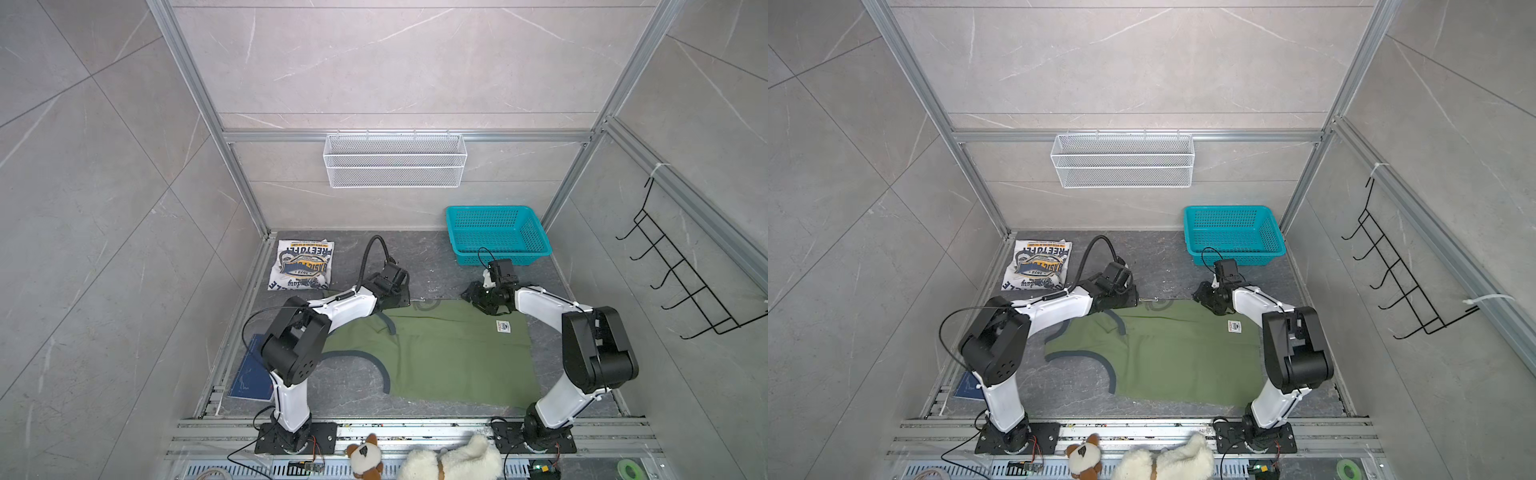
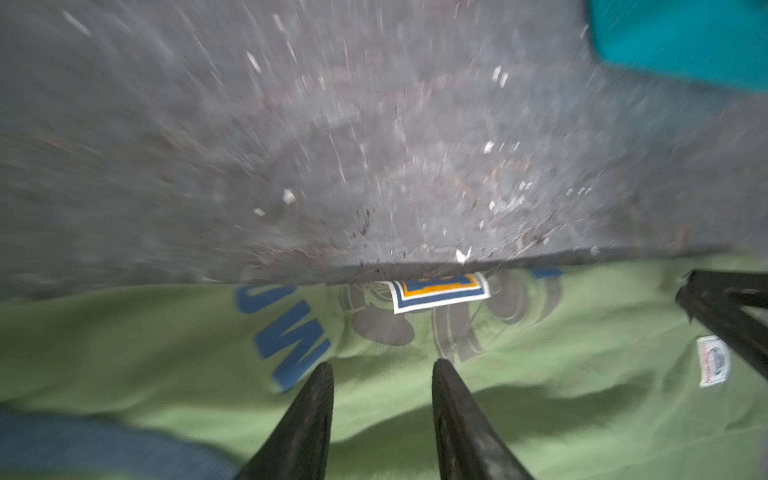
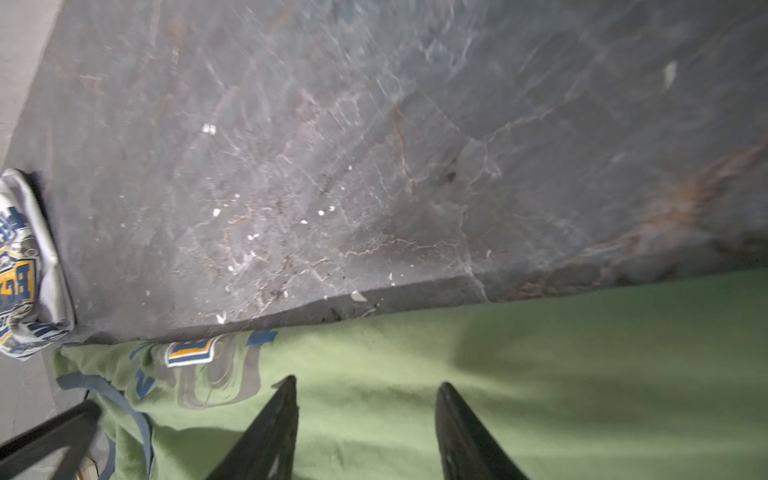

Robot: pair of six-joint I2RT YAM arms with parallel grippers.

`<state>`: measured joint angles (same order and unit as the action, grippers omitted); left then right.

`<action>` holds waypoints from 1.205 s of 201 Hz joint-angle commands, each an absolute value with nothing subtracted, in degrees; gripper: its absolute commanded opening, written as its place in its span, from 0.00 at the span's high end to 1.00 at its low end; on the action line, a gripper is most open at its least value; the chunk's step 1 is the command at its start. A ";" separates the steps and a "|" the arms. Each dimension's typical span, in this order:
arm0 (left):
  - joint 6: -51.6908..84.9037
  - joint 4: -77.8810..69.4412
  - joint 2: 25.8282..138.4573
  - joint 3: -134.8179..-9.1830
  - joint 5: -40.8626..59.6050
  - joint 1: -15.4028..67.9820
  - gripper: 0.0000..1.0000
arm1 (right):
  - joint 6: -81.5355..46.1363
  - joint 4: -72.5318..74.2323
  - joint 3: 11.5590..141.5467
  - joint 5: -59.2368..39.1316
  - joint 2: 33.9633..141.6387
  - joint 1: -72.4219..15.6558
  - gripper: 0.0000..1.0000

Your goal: Fold and stack the tank tops

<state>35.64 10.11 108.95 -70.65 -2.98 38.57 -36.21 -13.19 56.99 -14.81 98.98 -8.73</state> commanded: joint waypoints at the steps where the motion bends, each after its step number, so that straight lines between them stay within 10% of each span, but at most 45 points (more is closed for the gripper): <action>1: 35.35 8.06 111.27 -72.42 -1.21 37.98 0.58 | -35.87 -14.23 59.59 -13.02 102.27 -8.49 0.47; 91: 35.85 2.33 111.88 -62.94 -3.48 30.06 0.57 | -37.03 -14.23 58.16 -11.78 107.36 4.46 0.56; 173: 30.34 17.57 106.55 -75.65 -2.35 36.33 0.42 | -30.41 -24.78 58.59 -7.66 90.11 -1.99 0.49; 242: 33.50 14.02 113.64 -74.90 0.35 36.46 0.42 | -33.50 -20.86 54.24 -13.71 96.46 -6.38 0.47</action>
